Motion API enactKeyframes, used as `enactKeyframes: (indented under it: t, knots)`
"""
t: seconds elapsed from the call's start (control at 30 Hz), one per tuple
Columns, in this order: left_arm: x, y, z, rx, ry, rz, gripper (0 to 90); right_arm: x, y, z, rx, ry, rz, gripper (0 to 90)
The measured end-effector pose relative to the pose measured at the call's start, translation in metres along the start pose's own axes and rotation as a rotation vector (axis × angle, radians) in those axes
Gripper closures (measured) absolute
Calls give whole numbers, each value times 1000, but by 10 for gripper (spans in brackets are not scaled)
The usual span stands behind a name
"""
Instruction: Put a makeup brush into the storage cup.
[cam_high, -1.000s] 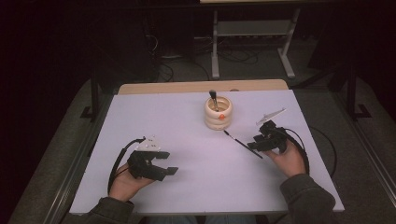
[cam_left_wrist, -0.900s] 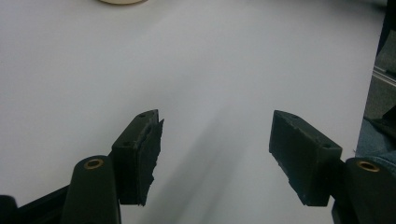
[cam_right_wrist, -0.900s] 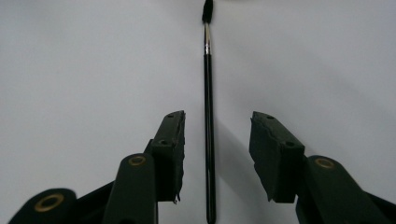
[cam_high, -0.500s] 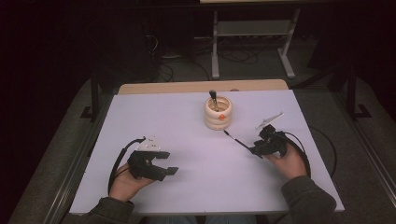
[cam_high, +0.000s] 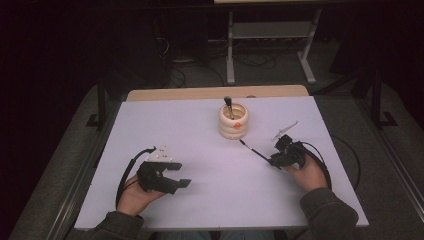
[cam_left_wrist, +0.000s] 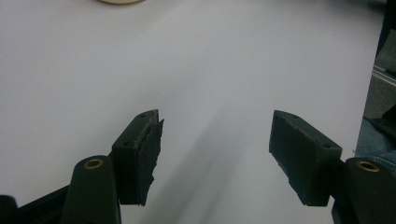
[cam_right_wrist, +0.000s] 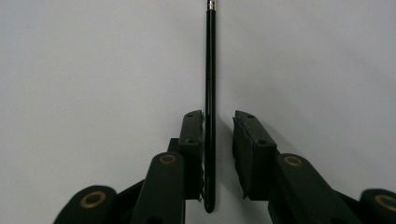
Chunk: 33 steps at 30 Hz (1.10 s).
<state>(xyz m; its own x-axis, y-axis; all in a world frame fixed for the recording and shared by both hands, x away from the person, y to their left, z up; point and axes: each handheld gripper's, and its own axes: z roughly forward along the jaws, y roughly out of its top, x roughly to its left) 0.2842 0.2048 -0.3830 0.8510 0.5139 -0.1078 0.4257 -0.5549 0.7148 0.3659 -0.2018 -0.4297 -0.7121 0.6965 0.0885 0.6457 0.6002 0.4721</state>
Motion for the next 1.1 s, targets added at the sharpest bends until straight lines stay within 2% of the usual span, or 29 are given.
enactKeyframes:
  t: [0.1,0.23,0.4,0.5,0.7,0.9,1.1]
  knots:
    - [0,0,0,2,0,2,335,0,0,0,2,-2,-6,734]
    - [0,0,0,1,-1,5,335,3,1,1,9,-30,-22,757]
    - [-1,0,0,1,-1,0,335,9,3,2,22,-53,-52,834]
    - [-1,1,0,1,-2,2,335,11,3,2,25,-58,-62,840]
    - [-2,1,0,-1,-4,3,335,9,4,2,28,-53,-39,848]
    - [-1,0,0,-4,-3,5,335,5,4,2,26,-23,-15,850]
    - [0,0,0,-1,-4,1,335,4,3,1,24,-14,-19,850]
